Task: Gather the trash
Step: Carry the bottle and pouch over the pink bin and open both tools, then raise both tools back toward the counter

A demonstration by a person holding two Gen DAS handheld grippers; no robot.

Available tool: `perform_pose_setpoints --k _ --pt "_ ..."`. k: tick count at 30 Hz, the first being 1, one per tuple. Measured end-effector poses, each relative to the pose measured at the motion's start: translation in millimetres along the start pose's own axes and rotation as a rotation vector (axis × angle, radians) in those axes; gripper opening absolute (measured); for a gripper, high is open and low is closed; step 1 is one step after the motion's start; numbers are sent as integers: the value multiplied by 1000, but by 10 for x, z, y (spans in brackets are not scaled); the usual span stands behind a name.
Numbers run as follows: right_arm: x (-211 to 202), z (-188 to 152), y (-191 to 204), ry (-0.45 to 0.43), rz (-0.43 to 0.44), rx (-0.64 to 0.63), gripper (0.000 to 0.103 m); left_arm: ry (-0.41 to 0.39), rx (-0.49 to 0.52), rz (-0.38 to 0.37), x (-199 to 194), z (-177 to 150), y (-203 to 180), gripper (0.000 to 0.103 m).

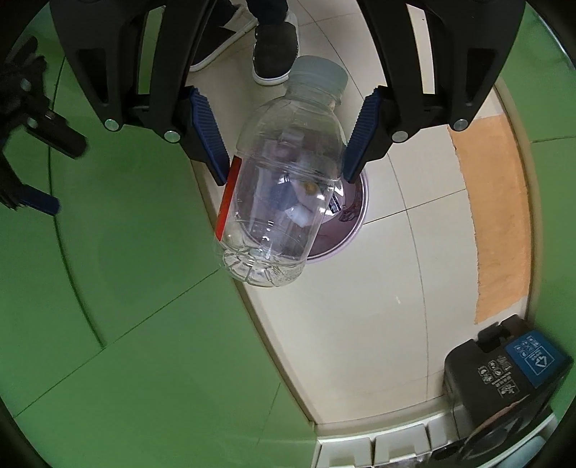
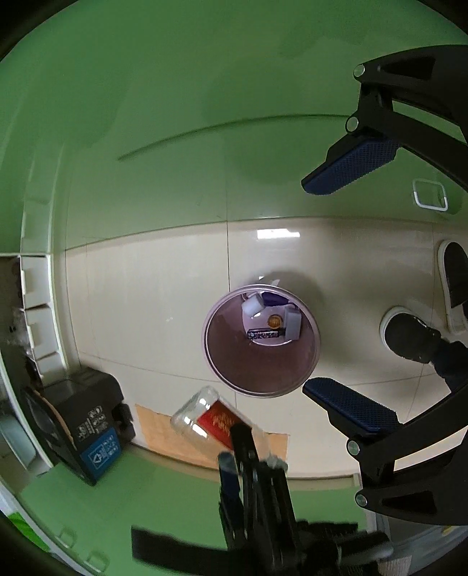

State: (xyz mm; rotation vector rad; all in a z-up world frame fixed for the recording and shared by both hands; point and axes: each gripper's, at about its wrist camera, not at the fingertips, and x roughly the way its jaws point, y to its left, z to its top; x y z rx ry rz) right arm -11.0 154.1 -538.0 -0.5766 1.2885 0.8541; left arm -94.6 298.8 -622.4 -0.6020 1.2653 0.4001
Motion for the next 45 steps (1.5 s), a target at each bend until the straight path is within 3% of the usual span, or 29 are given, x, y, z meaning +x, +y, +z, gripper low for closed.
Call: perform_pose_setpoints --k 3,4,6,11,16,24,34,39,45 --pt "-25 -41 -29 -10 7 14 97 13 5 4 101 13 -52 69" --pt "-38 -55 -38 -13 11 20 97 17 5 4 128 24 -63 85" --pt "-55 -63 -45 -19 14 30 97 8 8 -2 127 30 -91 100" --pt "-165 -66 -58 -28 19 42 97 22 19 20 89 41 -169 100" --pt "-368 -42 2 -34 19 47 97 15 22 31 -189 27 -226 100" --pt "-1143 67 299 -44 39 49 97 -1 27 28 -1258 -56 -260 100" --pt "-2575 169 701 -90 77 62 97 -41 61 27 -2942 -68 -440 100" --pt "-3327 112 734 -140 94 70 97 -77 137 18 -3691 2 -721 100" --pt "-4105 -33 470 -238 39 130 97 -145 224 3 -4333 182 -1133 100"
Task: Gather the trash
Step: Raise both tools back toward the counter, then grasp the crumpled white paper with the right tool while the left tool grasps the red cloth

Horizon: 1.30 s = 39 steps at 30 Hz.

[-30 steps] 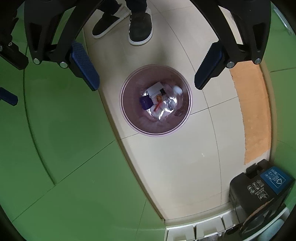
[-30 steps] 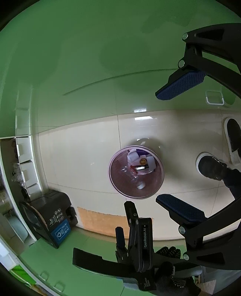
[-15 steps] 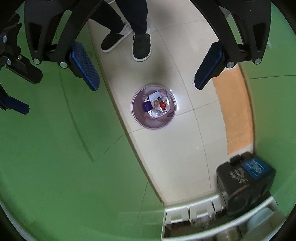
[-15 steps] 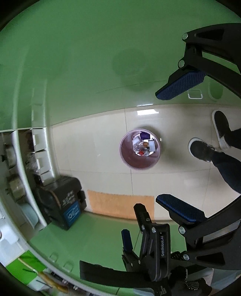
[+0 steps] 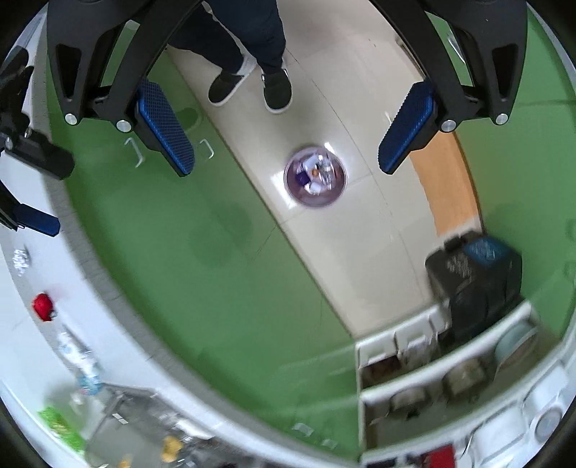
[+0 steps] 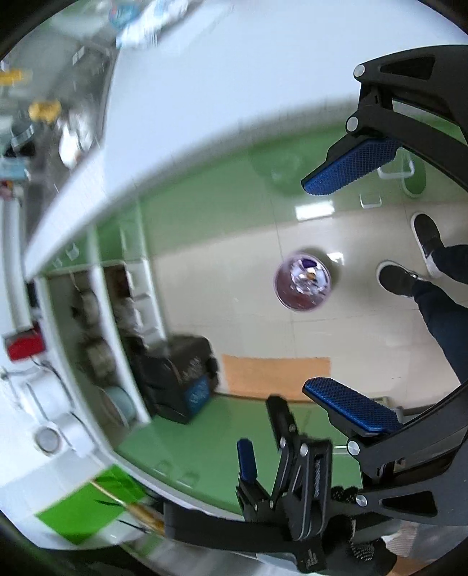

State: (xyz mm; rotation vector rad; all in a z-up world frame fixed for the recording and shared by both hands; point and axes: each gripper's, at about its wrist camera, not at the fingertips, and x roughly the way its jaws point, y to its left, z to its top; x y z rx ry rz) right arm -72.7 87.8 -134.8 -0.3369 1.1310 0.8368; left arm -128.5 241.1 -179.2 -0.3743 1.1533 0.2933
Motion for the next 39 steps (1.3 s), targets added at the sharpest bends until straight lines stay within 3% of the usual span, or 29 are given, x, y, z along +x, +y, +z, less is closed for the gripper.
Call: perform_pose_setpoints --k 8,22,30,35,39 --pt "-798 -116 -668 -133 -134 163 97 -78 129 -41 -419 441 -502 100" --pt "-1798 -688 -2059 -277 -400 486 97 -134 439 -207 -529 863 -2072 100" --pt "-1966 -873 -2747 -268 -472 553 97 -144 521 -258 -414 958 -2859 100" --pt "-1891 -834 -3080 -247 -463 552 97 -156 537 -228 -254 1050 -3190 100" --pt "-1765 -796 -3342 -220 -437 547 97 -117 520 -215 -57 1155 -3378 100"
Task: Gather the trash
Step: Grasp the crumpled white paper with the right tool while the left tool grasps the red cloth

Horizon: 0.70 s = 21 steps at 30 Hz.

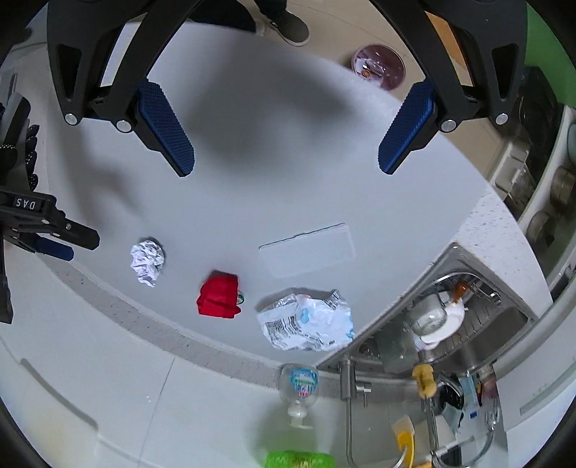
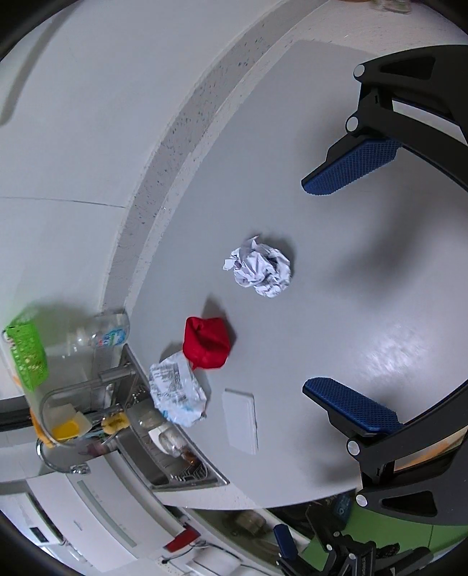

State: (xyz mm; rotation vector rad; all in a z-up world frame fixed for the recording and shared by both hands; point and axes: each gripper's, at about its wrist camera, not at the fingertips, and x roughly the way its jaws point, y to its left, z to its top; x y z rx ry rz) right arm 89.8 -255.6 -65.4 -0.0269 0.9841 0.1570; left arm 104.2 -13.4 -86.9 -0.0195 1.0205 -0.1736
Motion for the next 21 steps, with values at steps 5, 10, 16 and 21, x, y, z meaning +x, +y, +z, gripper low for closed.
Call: perform_pose_setpoints --k 5,10,16,21 --pt "362 131 -109 51 24 -15 97 45 -19 15 276 151 -59 100" --pt "685 207 -147 97 33 -43 97 73 -45 21 477 279 -71 100" --pt "935 292 -206 124 41 -55 96 87 -43 19 624 401 -132 100" --pt "1045 322 -212 160 33 -72 52 99 -35 10 727 472 -174 100"
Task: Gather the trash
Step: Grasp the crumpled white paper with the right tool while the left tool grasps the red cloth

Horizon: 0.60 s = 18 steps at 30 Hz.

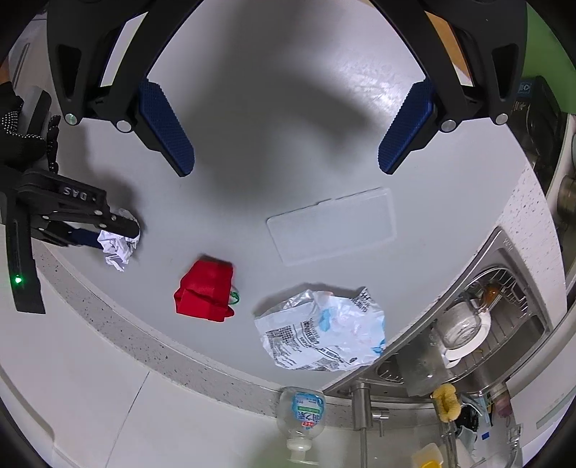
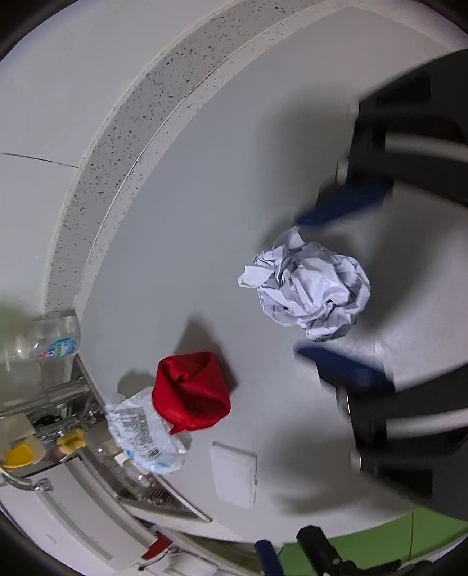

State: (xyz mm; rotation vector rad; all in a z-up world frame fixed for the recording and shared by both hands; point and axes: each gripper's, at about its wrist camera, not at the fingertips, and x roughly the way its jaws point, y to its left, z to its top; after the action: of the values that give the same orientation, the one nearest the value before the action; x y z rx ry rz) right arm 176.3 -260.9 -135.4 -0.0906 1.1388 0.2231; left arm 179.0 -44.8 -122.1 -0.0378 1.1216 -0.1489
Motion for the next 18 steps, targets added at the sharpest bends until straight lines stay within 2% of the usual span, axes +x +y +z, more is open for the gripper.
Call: perform_pose_setpoints --k 1,6,18 --pt "10 2 3 5 8 -3 45 2 1 -3 15 15 -11 100" --pt "-46 -1 20 -3 23 -9 37 0 18 -29 70 111 -96 100" --pt "-341 -57 -182 -24 12 29 36 -5 109 -73 300 445 -437 100"
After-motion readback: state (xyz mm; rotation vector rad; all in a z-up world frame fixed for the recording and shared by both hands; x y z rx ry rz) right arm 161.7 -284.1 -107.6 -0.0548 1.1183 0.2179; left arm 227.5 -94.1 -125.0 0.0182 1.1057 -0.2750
